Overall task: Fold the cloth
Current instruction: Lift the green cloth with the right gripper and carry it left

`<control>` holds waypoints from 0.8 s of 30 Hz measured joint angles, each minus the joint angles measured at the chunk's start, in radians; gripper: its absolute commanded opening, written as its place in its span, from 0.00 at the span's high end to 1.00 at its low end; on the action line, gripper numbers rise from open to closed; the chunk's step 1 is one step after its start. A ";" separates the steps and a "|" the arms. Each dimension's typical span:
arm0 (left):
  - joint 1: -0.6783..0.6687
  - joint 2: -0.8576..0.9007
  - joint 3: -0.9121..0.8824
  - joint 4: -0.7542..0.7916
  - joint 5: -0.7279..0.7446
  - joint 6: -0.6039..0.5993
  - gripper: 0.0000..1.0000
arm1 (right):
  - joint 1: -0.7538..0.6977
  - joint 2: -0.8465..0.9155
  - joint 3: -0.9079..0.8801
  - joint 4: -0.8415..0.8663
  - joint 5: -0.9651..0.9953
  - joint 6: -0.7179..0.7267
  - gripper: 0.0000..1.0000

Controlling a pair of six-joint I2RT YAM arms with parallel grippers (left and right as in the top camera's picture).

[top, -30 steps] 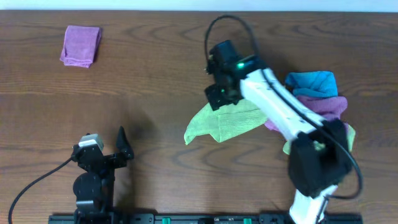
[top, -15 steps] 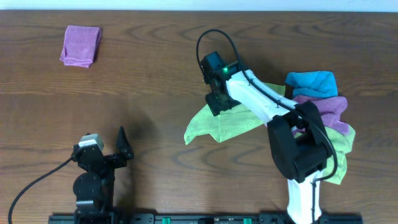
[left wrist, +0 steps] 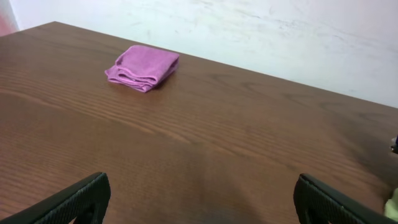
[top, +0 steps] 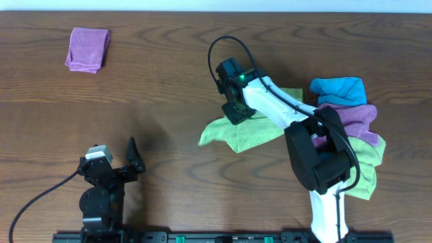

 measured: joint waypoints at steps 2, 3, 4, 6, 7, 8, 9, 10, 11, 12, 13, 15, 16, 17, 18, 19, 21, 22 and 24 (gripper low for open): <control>0.000 0.000 0.000 0.000 0.000 0.000 0.05 | -0.003 0.000 0.000 0.003 0.000 0.000 0.99; 0.000 0.000 0.000 0.000 0.000 0.000 0.05 | -0.003 0.001 0.004 0.001 0.000 0.000 0.99; 0.000 0.000 0.000 0.000 0.000 0.000 0.05 | -0.002 0.005 0.013 -0.002 -0.001 0.000 0.99; 0.000 0.000 0.000 0.000 0.000 0.000 0.04 | -0.002 0.021 0.054 -0.003 -0.011 0.000 0.99; 0.000 0.000 0.000 0.000 0.000 0.000 0.05 | -0.002 0.034 0.092 -0.002 -0.023 0.000 0.99; 0.000 0.000 0.000 0.000 0.000 0.000 0.05 | 0.001 0.047 0.142 -0.002 -0.035 0.000 0.99; 0.000 0.000 0.000 0.000 0.000 0.000 0.05 | 0.006 0.056 0.214 0.001 -0.054 0.000 0.99; 0.000 0.000 0.000 0.000 0.000 0.000 0.05 | 0.011 0.056 0.255 0.005 -0.066 -0.002 0.99; 0.000 0.000 0.000 0.000 0.000 0.000 0.05 | 0.019 0.056 0.319 0.006 -0.076 -0.008 0.99; 0.000 0.000 0.000 0.000 0.000 0.000 0.04 | 0.028 0.056 0.382 0.014 -0.085 -0.015 0.99; 0.000 0.000 0.000 0.000 0.000 0.000 0.05 | 0.037 0.056 0.453 0.018 -0.095 -0.020 0.99; 0.000 0.000 0.000 0.000 0.000 0.000 0.04 | 0.054 0.056 0.590 0.018 -0.119 -0.037 0.99; 0.000 0.000 0.000 0.000 0.000 0.000 0.05 | 0.060 0.056 0.652 0.002 -0.135 -0.042 0.99; 0.000 0.000 0.000 0.000 0.000 0.000 0.05 | 0.064 0.056 0.713 -0.027 -0.151 -0.047 0.99; 0.000 0.000 0.000 0.000 0.000 0.000 0.05 | 0.067 0.056 0.772 -0.061 -0.164 -0.051 0.99; 0.000 0.000 0.000 0.000 0.000 0.000 0.05 | 0.068 0.055 0.829 -0.098 -0.174 -0.056 0.99; 0.000 0.000 0.000 0.000 0.000 0.000 0.05 | 0.066 0.045 0.910 -0.162 -0.184 -0.076 0.99; 0.000 0.000 0.000 0.000 0.000 0.000 0.05 | 0.062 0.037 0.932 -0.197 -0.185 -0.085 0.99; 0.000 0.000 0.000 0.000 0.000 0.000 0.05 | 0.052 0.027 0.945 -0.248 -0.193 -0.100 0.99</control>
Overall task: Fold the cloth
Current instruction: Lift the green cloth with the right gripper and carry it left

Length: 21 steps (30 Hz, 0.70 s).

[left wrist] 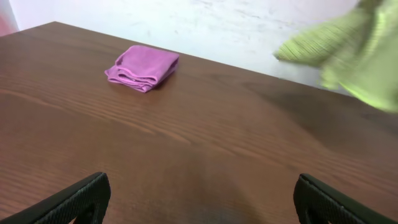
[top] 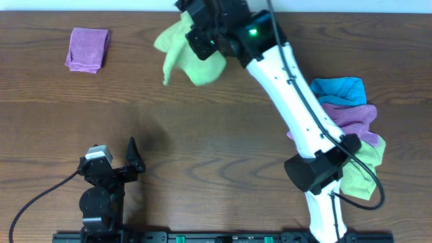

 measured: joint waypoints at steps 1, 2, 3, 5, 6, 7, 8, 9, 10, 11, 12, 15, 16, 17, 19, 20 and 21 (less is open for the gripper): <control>0.000 0.000 0.000 0.000 0.000 0.000 0.05 | -0.004 0.000 0.000 -0.013 -0.003 -0.003 0.99; 0.000 0.000 0.000 0.000 0.000 0.000 0.05 | -0.008 0.002 -0.002 -0.021 -0.002 -0.006 0.99; 0.000 0.000 0.000 0.000 0.000 0.000 0.05 | -0.011 0.005 -0.006 -0.028 0.000 -0.010 0.99; 0.000 0.000 0.000 0.000 0.000 0.000 0.05 | -0.016 0.008 -0.010 -0.053 0.014 -0.016 0.99; 0.000 0.000 0.000 0.000 0.000 0.000 0.05 | -0.016 0.010 -0.011 -0.071 0.026 -0.018 0.99; 0.000 0.000 0.000 0.000 0.000 0.000 0.05 | -0.016 0.011 -0.012 -0.080 0.035 -0.019 0.99; 0.000 0.000 0.000 0.000 0.000 0.000 0.04 | -0.016 0.011 -0.013 -0.084 0.041 -0.020 0.99; 0.000 0.000 0.000 0.000 0.000 0.000 0.04 | -0.016 0.011 -0.013 -0.082 0.046 -0.021 0.99; 0.000 0.000 0.000 0.000 0.000 0.000 0.05 | -0.016 0.012 -0.013 -0.076 0.050 -0.021 0.99; 0.000 0.000 0.000 0.000 0.000 0.000 0.05 | -0.014 0.012 -0.013 -0.067 0.050 -0.021 0.99; 0.000 0.000 0.000 0.000 0.000 0.000 0.05 | -0.013 0.012 -0.013 -0.058 0.049 -0.021 0.99; 0.000 0.000 0.000 0.000 0.000 0.000 0.05 | 0.010 0.012 -0.013 -0.045 0.025 -0.021 0.99; 0.000 0.000 0.000 0.000 0.000 0.000 0.05 | 0.024 0.012 -0.013 -0.045 0.015 -0.021 0.99; 0.000 0.000 0.000 0.000 0.000 0.000 0.05 | 0.045 0.012 -0.012 -0.044 0.005 -0.025 0.99; 0.000 0.000 0.000 0.000 0.000 0.000 0.05 | 0.088 0.012 0.001 -0.040 0.001 -0.047 0.99; 0.000 0.000 0.000 0.000 0.000 0.000 0.05 | 0.101 0.014 0.014 -0.032 0.005 -0.053 0.99; 0.000 0.000 0.000 0.000 0.000 0.000 0.05 | 0.113 0.018 0.042 -0.019 0.013 -0.058 0.99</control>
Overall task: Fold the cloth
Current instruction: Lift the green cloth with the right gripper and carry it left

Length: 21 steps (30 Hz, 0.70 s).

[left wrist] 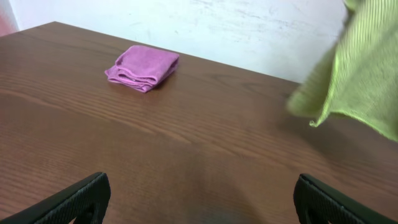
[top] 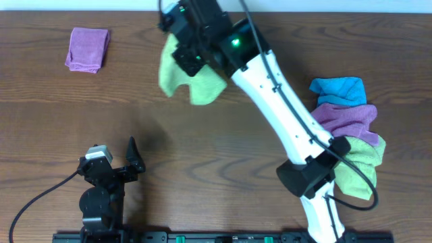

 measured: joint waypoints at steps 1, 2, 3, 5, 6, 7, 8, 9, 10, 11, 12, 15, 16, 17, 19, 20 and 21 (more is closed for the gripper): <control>0.000 0.000 0.000 0.000 0.000 0.000 0.04 | 0.004 0.002 0.027 0.010 0.005 -0.005 0.99; 0.000 0.000 0.000 0.000 0.000 0.000 0.05 | 0.005 0.003 0.061 0.019 0.017 -0.009 0.99; 0.000 0.000 0.000 0.000 0.000 0.000 0.05 | 0.001 0.003 0.089 0.026 0.025 -0.013 0.99; 0.000 0.000 0.000 0.000 0.000 0.000 0.05 | -0.019 0.003 0.166 0.043 0.042 -0.027 0.99; 0.000 0.000 0.000 0.000 0.000 0.000 0.05 | -0.034 0.003 0.198 0.052 0.048 -0.035 0.99; 0.000 0.000 0.000 0.000 0.000 0.000 0.05 | -0.047 0.003 0.216 0.058 0.051 -0.039 0.99; 0.000 0.000 0.000 0.000 0.000 0.000 0.05 | -0.065 0.003 0.238 0.058 0.057 -0.042 0.99; 0.000 0.000 0.000 0.000 0.000 0.000 0.05 | -0.081 0.003 0.254 0.055 0.061 -0.043 0.99; 0.000 0.000 0.000 0.000 0.000 0.000 0.05 | -0.097 0.003 0.268 0.048 0.068 -0.043 0.84; 0.000 0.000 0.000 0.000 0.000 0.000 0.05 | -0.111 0.003 0.278 0.034 0.072 -0.046 0.22; 0.000 0.000 0.000 0.000 0.000 0.000 0.05 | -0.118 0.003 0.284 0.009 0.076 -0.047 0.01; 0.000 0.000 0.000 0.000 0.000 0.000 0.04 | -0.118 0.003 0.285 -0.042 0.079 -0.051 0.01; 0.000 0.000 0.000 0.000 0.000 0.000 0.05 | -0.116 0.003 0.285 -0.048 0.079 -0.051 0.01; 0.000 0.000 0.000 0.000 0.000 0.000 0.05 | -0.116 0.003 0.285 -0.048 0.079 -0.057 0.01; 0.000 0.000 0.000 0.000 0.000 0.000 0.05 | -0.116 0.003 0.285 -0.052 0.081 -0.058 0.01; 0.000 0.000 0.000 0.000 0.000 0.000 0.05 | -0.116 0.003 0.285 -0.058 0.082 -0.058 0.01; 0.000 0.000 0.000 0.000 0.000 0.000 0.05 | -0.116 0.003 0.284 -0.086 0.084 -0.060 0.01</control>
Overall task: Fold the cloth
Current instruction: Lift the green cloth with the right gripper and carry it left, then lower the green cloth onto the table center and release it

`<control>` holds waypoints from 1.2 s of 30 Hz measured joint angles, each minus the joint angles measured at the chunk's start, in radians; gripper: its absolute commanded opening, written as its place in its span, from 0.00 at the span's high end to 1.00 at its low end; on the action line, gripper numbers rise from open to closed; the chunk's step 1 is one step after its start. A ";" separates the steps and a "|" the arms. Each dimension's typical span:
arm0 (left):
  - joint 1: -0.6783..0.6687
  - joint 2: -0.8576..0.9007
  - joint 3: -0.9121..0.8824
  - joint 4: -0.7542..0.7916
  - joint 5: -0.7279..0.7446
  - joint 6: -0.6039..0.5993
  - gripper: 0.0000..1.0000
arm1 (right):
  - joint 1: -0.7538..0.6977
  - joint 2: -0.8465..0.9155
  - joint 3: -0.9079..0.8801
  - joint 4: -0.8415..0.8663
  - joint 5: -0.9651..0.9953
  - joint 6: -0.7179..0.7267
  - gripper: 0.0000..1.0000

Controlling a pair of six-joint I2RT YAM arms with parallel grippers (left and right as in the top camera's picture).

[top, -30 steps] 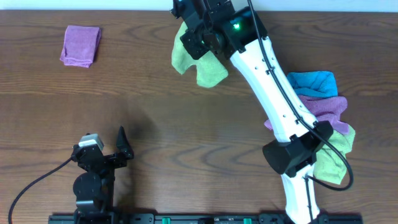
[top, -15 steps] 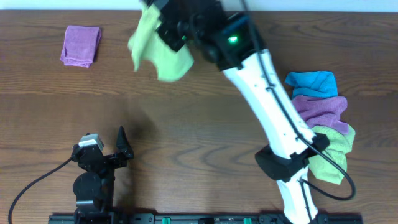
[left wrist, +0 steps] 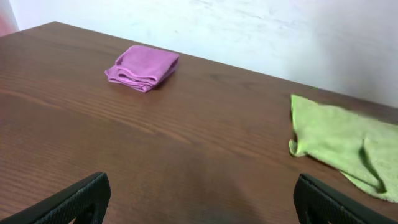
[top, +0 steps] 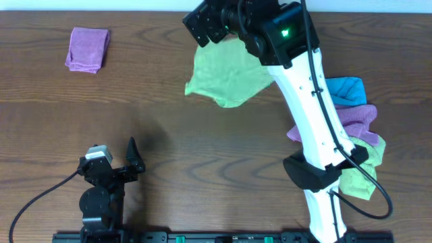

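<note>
A light green cloth (top: 226,73) lies spread and rumpled on the brown table (top: 202,155), right of the centre at the back; it also shows in the left wrist view (left wrist: 339,146), flat on the wood. My right gripper (top: 210,23) is over the cloth's far left corner, and its jaws are hidden by the wrist. At the front left my left gripper (left wrist: 201,208) rests wide open and holds nothing, far from the cloth.
A folded purple cloth (top: 88,48) sits at the far left corner, seen too in the left wrist view (left wrist: 143,67). A pile of blue (top: 337,89), purple (top: 354,120) and green cloths (top: 361,169) lies at the right edge beside the right arm's base.
The green cloth hung from my right gripper over the back middle of the table; now it lies spread on the table further right. The left arm has not moved.
My right gripper was down on the green cloth beside the pile at the right. Then it held the cloth in the air over the back of the table, hanging. Now the cloth lies spread on the wood, apart from the pile.
</note>
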 measured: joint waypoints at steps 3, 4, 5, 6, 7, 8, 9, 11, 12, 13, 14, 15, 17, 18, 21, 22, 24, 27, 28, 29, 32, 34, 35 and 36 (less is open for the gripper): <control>0.000 0.000 0.000 0.000 0.000 0.000 0.05 | -0.004 -0.002 -0.025 -0.051 0.000 -0.013 0.12; 0.000 0.000 0.000 0.000 0.000 0.000 0.05 | -0.006 -0.002 -0.058 -0.074 0.000 -0.013 0.20; 0.000 0.000 0.000 0.000 0.000 0.000 0.05 | -0.011 -0.002 -0.084 -0.089 0.000 -0.020 0.25; 0.000 0.000 0.000 0.000 0.000 0.000 0.05 | -0.017 -0.002 -0.132 -0.100 0.000 -0.024 0.34; 0.000 0.000 0.000 0.000 0.000 0.000 0.05 | -0.023 0.000 -0.175 -0.111 -0.001 -0.026 0.55; 0.000 0.000 0.000 0.000 0.000 0.000 0.05 | -0.030 0.005 -0.227 -0.113 0.001 -0.030 0.78; 0.000 0.000 0.000 0.000 0.000 0.000 0.04 | -0.035 0.010 -0.272 -0.112 0.002 -0.027 0.91; 0.000 0.000 0.000 0.000 0.000 0.000 0.05 | -0.048 0.039 -0.371 -0.109 0.002 -0.027 0.95; 0.000 0.000 0.000 0.000 0.000 0.000 0.05 | -0.054 0.059 -0.417 -0.100 0.003 -0.025 0.83; 0.000 0.000 0.000 0.000 0.000 0.000 0.04 | -0.059 0.080 -0.453 -0.090 0.003 -0.019 0.78; 0.000 0.000 0.000 0.000 0.000 0.000 0.05 | -0.063 0.105 -0.487 -0.077 0.003 -0.019 0.69; 0.000 0.000 0.000 0.000 0.000 0.000 0.05 | -0.066 0.126 -0.512 -0.066 0.003 -0.010 0.64; 0.000 0.000 0.000 0.000 0.000 0.000 0.05 | -0.069 0.167 -0.539 -0.047 0.005 -0.002 0.62; 0.000 0.000 0.000 0.000 0.000 0.000 0.05 | -0.070 0.185 -0.546 -0.039 0.006 0.000 0.62; 0.000 0.000 0.000 0.000 0.000 0.000 0.05 | -0.071 0.233 -0.549 -0.015 0.006 0.010 0.69; 0.000 0.000 0.000 0.000 0.000 0.000 0.05 | -0.071 0.241 -0.549 -0.008 0.006 0.016 0.69; 0.000 0.000 0.000 0.000 0.000 0.000 0.05 | -0.071 0.257 -0.549 0.002 0.006 0.030 0.69; 0.000 0.000 0.000 0.000 0.000 0.000 0.05 | -0.072 0.279 -0.549 0.015 0.007 0.053 0.66; 0.000 0.000 0.000 0.000 0.000 0.000 0.05 | -0.072 0.286 -0.549 0.018 0.011 0.060 0.64; 0.000 0.000 0.000 0.000 0.000 0.000 0.05 | -0.072 0.291 -0.549 0.019 0.015 0.064 0.64; 0.000 0.000 0.000 0.000 0.000 0.000 0.05 | -0.072 0.303 -0.549 0.019 0.030 0.069 0.65; 0.000 0.000 0.000 0.000 0.000 0.000 0.05 | -0.072 0.304 -0.552 0.026 0.037 0.072 0.65; 0.000 0.000 0.000 0.000 0.000 0.000 0.05 | -0.072 0.304 -0.554 0.030 0.037 0.072 0.66; 0.000 0.000 0.000 0.000 0.000 0.000 0.05 | -0.072 0.304 -0.560 0.038 0.040 0.072 0.66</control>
